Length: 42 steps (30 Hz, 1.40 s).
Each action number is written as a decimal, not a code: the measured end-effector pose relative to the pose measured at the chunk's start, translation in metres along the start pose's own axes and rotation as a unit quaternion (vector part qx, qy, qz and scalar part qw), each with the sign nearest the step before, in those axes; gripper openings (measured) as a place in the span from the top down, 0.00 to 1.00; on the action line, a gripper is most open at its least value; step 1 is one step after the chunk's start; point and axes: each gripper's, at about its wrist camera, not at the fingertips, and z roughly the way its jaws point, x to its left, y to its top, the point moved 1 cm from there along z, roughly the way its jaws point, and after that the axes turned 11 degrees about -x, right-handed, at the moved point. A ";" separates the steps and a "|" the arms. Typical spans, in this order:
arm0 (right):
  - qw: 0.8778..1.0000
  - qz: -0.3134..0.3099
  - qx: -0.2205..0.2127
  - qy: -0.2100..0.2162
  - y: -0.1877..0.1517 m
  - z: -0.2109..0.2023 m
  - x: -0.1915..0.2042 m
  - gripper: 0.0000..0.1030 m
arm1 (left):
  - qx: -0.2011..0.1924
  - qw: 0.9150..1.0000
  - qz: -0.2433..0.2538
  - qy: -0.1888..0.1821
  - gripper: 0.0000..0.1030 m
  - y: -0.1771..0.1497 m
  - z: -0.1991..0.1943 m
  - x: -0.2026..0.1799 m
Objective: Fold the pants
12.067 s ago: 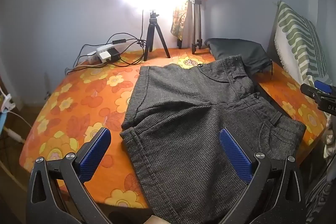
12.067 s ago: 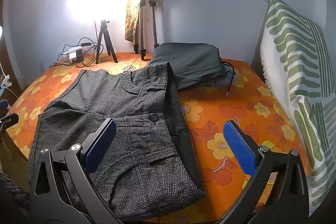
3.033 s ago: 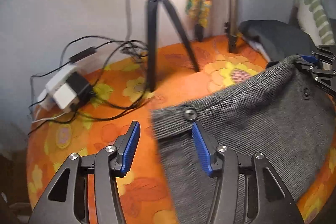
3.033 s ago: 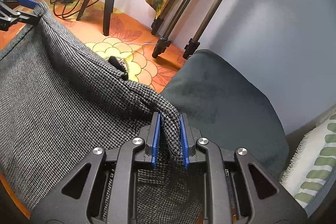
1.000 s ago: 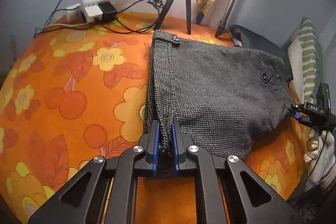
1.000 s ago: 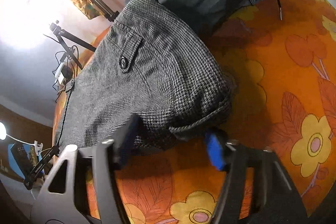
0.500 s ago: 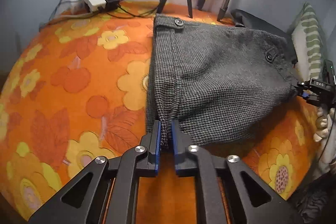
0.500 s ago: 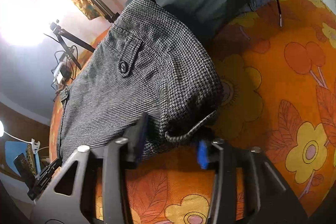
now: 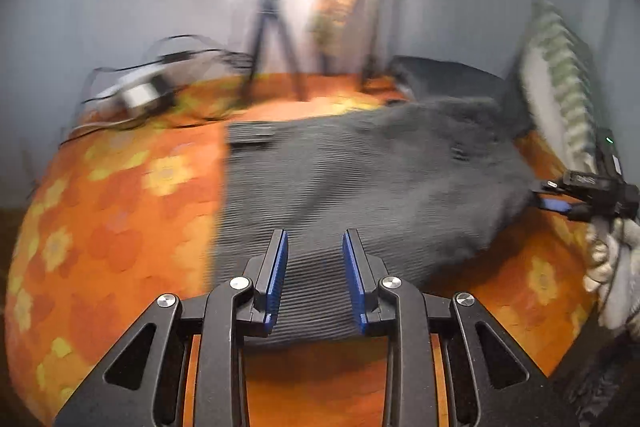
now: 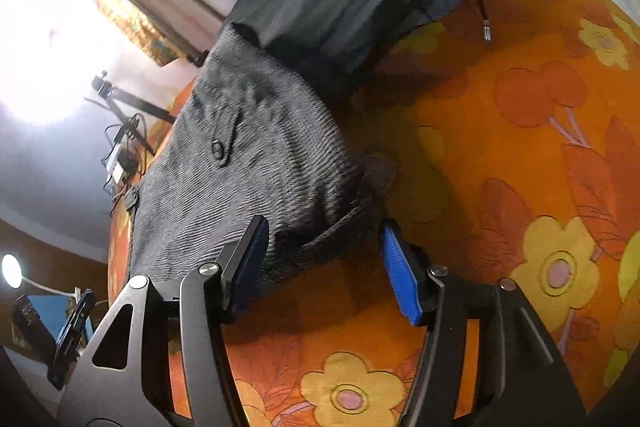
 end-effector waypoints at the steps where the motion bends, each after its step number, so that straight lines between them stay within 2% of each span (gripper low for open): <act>1: 1.000 0.004 -0.001 -0.003 0.000 -0.001 -0.004 0.42 | 0.006 1.000 0.009 -0.009 0.74 0.000 0.007 -0.012; 6: 1.000 0.020 -0.002 -0.008 0.001 0.002 -0.012 0.36 | 0.031 0.997 0.062 -0.042 0.74 -0.003 0.047 -0.063; 8: 1.000 0.029 0.001 -0.004 0.000 0.005 -0.012 0.36 | 0.054 0.995 0.073 -0.047 0.74 -0.008 0.067 -0.076; 12: 0.999 0.045 0.013 0.014 -0.003 0.015 -0.008 0.36 | 0.087 0.991 0.101 -0.033 0.74 -0.023 0.093 -0.084; 15: 0.999 0.044 0.016 0.017 -0.006 0.021 -0.004 0.36 | 0.086 0.989 0.117 -0.028 0.74 -0.028 0.093 -0.085; 17: 0.999 0.045 0.016 0.021 -0.007 0.026 -0.001 0.35 | 0.086 0.990 0.109 -0.029 0.74 -0.025 0.090 -0.084; 19: 0.998 0.045 0.013 0.029 -0.007 0.029 0.001 0.36 | 0.076 0.993 0.079 -0.040 0.74 -0.015 0.084 -0.083; 20: 0.998 0.048 0.015 0.033 -0.007 0.030 0.002 0.37 | 0.067 0.994 0.070 -0.046 0.74 -0.009 0.082 -0.086; 21: 0.998 0.051 0.014 0.035 -0.007 0.031 0.004 0.46 | 0.056 0.995 0.066 -0.049 0.74 -0.002 0.081 -0.091; 22: 0.998 0.053 0.012 0.037 -0.008 0.031 0.005 0.50 | 0.049 0.995 0.066 -0.052 0.74 0.003 0.083 -0.097; 23: 0.998 0.048 0.006 0.031 -0.008 0.030 0.008 0.52 | 0.047 0.995 0.066 -0.058 0.74 0.006 0.087 -0.103; 25: 0.999 0.037 -0.003 0.026 -0.008 0.029 0.014 0.68 | 0.049 0.994 0.070 -0.065 0.74 0.008 0.099 -0.114; 26: 0.999 0.031 -0.010 0.025 -0.006 0.027 0.018 0.71 | 0.055 0.994 0.072 -0.063 0.74 0.006 0.108 -0.117; 29: 0.999 0.024 -0.024 0.031 -0.003 0.020 0.026 0.73 | 0.090 0.991 0.060 -0.073 0.74 -0.005 0.133 -0.121; 36: 0.999 -0.015 -0.036 0.031 0.001 0.010 0.039 0.75 | 0.079 0.994 0.022 -0.071 0.74 -0.003 0.125 -0.114; 38: 0.999 -0.022 -0.041 0.029 0.002 0.007 0.043 0.75 | 0.073 0.993 0.028 -0.083 0.74 -0.005 0.119 -0.115; 40: 0.998 -0.027 -0.046 0.033 0.003 0.003 0.048 0.75 | 0.087 0.992 0.057 -0.075 0.73 -0.016 0.124 -0.116; 41: 0.998 -0.035 -0.050 0.033 0.003 0.001 0.052 0.75 | 0.080 0.993 0.056 -0.074 0.74 -0.018 0.121 -0.114; 42: 0.997 -0.044 -0.051 0.033 0.003 0.000 0.057 0.75 | 0.089 0.992 0.053 -0.072 0.74 -0.018 0.119 -0.113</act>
